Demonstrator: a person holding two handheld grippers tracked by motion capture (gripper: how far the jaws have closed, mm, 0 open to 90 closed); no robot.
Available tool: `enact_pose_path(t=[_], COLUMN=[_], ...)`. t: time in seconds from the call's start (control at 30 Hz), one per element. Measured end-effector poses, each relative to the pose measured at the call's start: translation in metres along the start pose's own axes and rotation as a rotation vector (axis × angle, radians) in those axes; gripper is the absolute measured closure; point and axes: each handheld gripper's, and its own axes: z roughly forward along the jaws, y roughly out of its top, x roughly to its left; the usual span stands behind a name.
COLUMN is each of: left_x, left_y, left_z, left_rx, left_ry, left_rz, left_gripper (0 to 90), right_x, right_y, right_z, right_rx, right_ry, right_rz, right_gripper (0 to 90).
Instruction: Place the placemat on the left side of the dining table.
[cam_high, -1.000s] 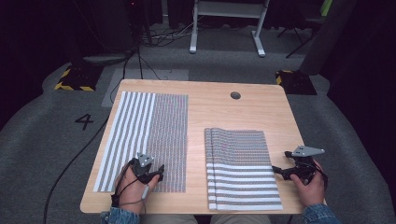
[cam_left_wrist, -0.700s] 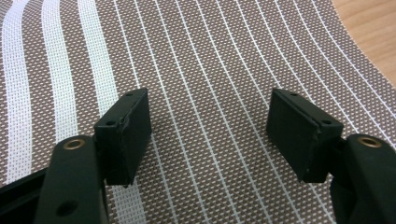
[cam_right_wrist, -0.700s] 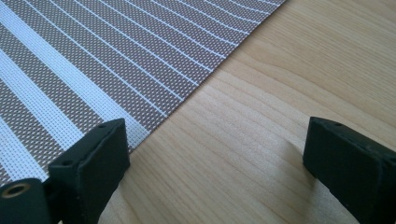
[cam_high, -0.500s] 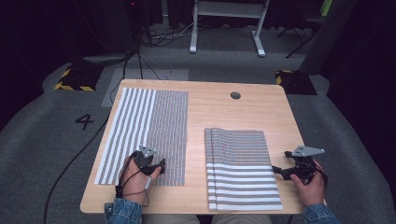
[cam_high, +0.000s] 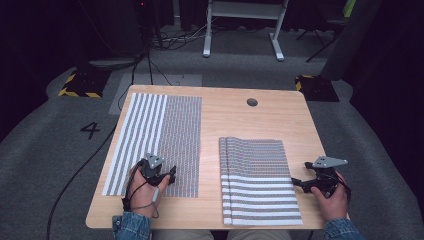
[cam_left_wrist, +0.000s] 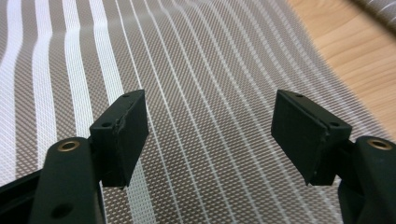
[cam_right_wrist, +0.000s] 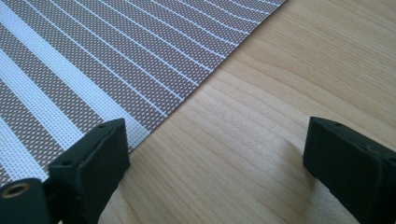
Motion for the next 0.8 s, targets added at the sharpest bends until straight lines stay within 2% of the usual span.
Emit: enact_pose_path(t=[0.1, 0.2, 0.4, 0.5, 0.57, 0.63, 0.7, 0.8], left_x=[-0.005, -0.015, -0.039, -0.048, -0.05, -0.052, -0.055, -0.06], left_y=[0.003, 0.004, 0.003, 0.002, 0.0, -0.002, -0.004, -0.006], left_z=[-0.011, -0.022, -0.038, -0.042, -0.042, -0.041, -0.041, -0.04], left_rx=[-0.031, -0.048, -0.04, -0.038, -0.044, -0.036, -0.038, -0.032], left_ry=[-0.03, -0.067, -0.141, -0.204, -0.279, -0.326, -0.328, -0.366], left_rz=[0.017, 0.053, 0.129, 0.162, 0.163, 0.173, 0.2, 0.229], left_gripper=[28.5, 28.5, 28.0, 27.6, 27.7, 28.0, 28.0, 28.0], right_x=[0.0, 0.0, 0.0, 0.0, 0.0, 0.0, 0.0, 0.0], right_y=[0.0, 0.0, 0.0, 0.0, 0.0, 0.0, 0.0, 0.0], right_z=[0.0, 0.0, 0.0, 0.0, 0.0, 0.0, 0.0, 0.0], right_rx=[0.0, 0.0, 0.0, 0.0, 0.0, 0.0, 0.0, 0.001], right_ry=[0.0, 0.0, 0.0, 0.0, 0.0, 0.001, 0.0, 0.001], right_rz=[0.0, 0.0, 0.0, 0.0, -0.001, 0.0, 0.0, -0.001], right_gripper=[7.4, 7.4, 7.3, 7.4, 7.3, 7.3, 7.3, 7.3])
